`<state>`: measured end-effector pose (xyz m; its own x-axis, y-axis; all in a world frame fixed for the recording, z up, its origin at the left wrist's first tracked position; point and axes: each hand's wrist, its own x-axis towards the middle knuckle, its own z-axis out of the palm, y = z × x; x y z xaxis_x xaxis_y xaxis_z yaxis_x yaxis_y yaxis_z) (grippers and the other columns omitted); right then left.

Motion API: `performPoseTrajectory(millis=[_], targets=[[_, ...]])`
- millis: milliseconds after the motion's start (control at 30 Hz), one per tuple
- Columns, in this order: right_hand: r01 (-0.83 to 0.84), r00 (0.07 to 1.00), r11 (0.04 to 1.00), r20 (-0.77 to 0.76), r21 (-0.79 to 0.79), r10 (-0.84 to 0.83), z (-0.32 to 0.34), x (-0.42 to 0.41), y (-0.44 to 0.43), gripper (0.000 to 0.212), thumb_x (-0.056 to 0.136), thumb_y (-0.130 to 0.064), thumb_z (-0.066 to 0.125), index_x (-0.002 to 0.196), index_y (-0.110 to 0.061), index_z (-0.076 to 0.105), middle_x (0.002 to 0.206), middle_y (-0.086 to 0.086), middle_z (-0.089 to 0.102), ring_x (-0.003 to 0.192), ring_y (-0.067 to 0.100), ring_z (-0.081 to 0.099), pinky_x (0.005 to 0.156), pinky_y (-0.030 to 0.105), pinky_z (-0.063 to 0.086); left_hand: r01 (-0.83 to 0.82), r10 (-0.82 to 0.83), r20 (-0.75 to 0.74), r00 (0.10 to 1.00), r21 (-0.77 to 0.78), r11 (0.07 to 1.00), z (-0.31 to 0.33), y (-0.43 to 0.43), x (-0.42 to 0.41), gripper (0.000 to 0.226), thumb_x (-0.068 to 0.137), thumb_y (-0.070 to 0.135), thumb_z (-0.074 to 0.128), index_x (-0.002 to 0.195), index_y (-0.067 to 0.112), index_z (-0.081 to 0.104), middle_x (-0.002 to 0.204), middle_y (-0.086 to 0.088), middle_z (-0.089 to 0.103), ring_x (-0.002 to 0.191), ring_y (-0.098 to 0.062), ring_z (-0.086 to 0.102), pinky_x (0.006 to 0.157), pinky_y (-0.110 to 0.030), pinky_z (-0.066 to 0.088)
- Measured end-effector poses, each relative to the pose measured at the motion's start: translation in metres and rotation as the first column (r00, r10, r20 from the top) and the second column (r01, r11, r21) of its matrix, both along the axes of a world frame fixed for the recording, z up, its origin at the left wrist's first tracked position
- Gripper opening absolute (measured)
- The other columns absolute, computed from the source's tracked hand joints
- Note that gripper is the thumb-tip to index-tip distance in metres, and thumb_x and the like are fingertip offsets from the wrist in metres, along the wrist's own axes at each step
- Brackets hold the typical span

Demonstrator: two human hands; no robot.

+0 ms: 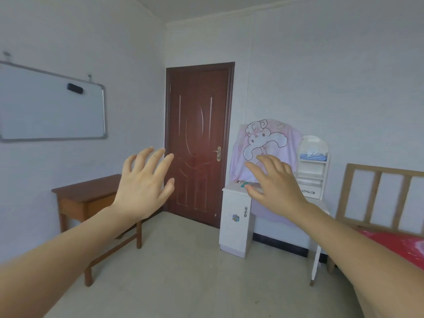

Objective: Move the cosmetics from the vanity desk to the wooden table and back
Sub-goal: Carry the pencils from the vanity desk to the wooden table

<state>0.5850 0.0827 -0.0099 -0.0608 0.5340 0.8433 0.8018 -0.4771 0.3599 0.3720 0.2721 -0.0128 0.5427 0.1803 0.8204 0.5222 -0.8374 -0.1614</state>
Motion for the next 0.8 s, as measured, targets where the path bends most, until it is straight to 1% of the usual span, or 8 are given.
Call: performPoseTrajectory(millis=[167, 267, 367, 467, 567, 667, 733, 800], targets=[[0.045, 0.997, 0.999, 0.071, -0.017, -0.044, 0.013, 0.031, 0.076, 0.040, 0.075, -0.035, 0.038, 0.110, -0.017, 0.047, 0.100, 0.016, 0.064, 0.093, 0.032, 0.060, 0.070, 0.040, 0.050, 0.023, -0.022, 0.011, 1.000, -0.022, 1.000, 0.011, 0.086, 0.031, 0.053, 0.083, 0.037, 0.030, 0.117, 0.005, 0.056, 0.120, -0.019, 0.059, 0.114, -0.040, 0.052, 0.088, -0.055, 0.042], [0.096, 0.995, 0.995, 0.021, -0.031, -0.096, 0.025, 0.052, 0.120, 0.039, 0.075, -0.031, 0.038, 0.110, -0.016, 0.047, 0.099, 0.017, 0.064, 0.091, 0.034, 0.063, 0.068, 0.041, 0.050, 0.050, -0.049, 0.036, 0.998, -0.028, 0.998, 0.019, 0.140, 0.049, 0.053, 0.084, 0.037, 0.030, 0.118, 0.004, 0.055, 0.120, -0.020, 0.058, 0.114, -0.041, 0.051, 0.089, -0.056, 0.042], [0.115, 0.992, 0.993, -0.043, -0.014, -0.115, 0.020, 0.075, 0.159, 0.039, 0.075, -0.029, 0.037, 0.111, -0.015, 0.045, 0.101, 0.018, 0.063, 0.090, 0.035, 0.063, 0.067, 0.042, 0.050, 0.078, -0.070, 0.079, 0.994, -0.092, 0.993, 0.015, 0.189, 0.072, 0.055, 0.084, 0.037, 0.029, 0.118, 0.003, 0.055, 0.121, -0.020, 0.058, 0.114, -0.042, 0.051, 0.087, -0.057, 0.042], [0.136, 0.991, 0.990, -0.011, -0.033, -0.137, 0.003, 0.101, 0.187, 0.038, 0.075, -0.027, 0.037, 0.110, -0.015, 0.046, 0.100, 0.018, 0.064, 0.088, 0.034, 0.064, 0.064, 0.040, 0.050, 0.103, -0.094, 0.069, 0.993, -0.142, 0.985, -0.003, 0.223, 0.103, 0.054, 0.082, 0.037, 0.031, 0.117, 0.004, 0.056, 0.119, -0.018, 0.059, 0.113, -0.039, 0.050, 0.085, -0.056, 0.044], [0.172, 0.985, 0.982, 0.016, -0.080, -0.172, -0.008, 0.130, 0.205, 0.038, 0.071, -0.022, 0.045, 0.108, -0.015, 0.046, 0.098, 0.018, 0.064, 0.086, 0.034, 0.064, 0.063, 0.039, 0.050, 0.154, -0.153, 0.018, 0.988, -0.080, 0.985, -0.021, 0.250, 0.138, 0.051, 0.082, 0.036, 0.033, 0.116, 0.006, 0.056, 0.118, -0.016, 0.060, 0.114, -0.032, 0.043, 0.085, -0.053, 0.045], [0.194, 0.981, 0.977, 0.013, -0.089, -0.194, -0.008, 0.162, 0.220, 0.044, 0.065, -0.019, 0.054, 0.107, -0.014, 0.046, 0.097, 0.019, 0.065, 0.084, 0.034, 0.064, 0.062, 0.040, 0.051, 0.187, -0.186, 0.017, 0.982, -0.050, 0.981, -0.026, 0.270, 0.174, 0.050, 0.081, 0.034, 0.033, 0.114, 0.005, 0.057, 0.115, -0.017, 0.061, 0.113, -0.030, 0.040, 0.083, -0.052, 0.045], [0.216, 0.976, 0.972, 0.020, -0.096, -0.215, -0.007, 0.187, 0.229, 0.038, 0.071, -0.023, 0.045, 0.108, -0.014, 0.046, 0.099, 0.019, 0.064, 0.086, 0.034, 0.064, 0.062, 0.039, 0.051, 0.185, -0.184, 0.023, 0.983, -0.059, 0.981, -0.025, 0.282, 0.201, 0.050, 0.081, 0.035, 0.034, 0.114, 0.004, 0.056, 0.115, -0.017, 0.061, 0.112, -0.030, 0.039, 0.084, -0.052, 0.044], [0.209, 0.977, 0.975, -0.015, -0.075, -0.211, -0.005, 0.211, 0.237, 0.040, 0.073, -0.027, 0.038, 0.109, -0.013, 0.049, 0.099, 0.019, 0.064, 0.086, 0.034, 0.064, 0.061, 0.040, 0.051, 0.185, -0.183, 0.036, 0.982, -0.054, 0.981, -0.021, 0.294, 0.232, 0.051, 0.081, 0.035, 0.034, 0.114, 0.004, 0.057, 0.115, -0.018, 0.061, 0.112, -0.030, 0.038, 0.084, -0.053, 0.044]])
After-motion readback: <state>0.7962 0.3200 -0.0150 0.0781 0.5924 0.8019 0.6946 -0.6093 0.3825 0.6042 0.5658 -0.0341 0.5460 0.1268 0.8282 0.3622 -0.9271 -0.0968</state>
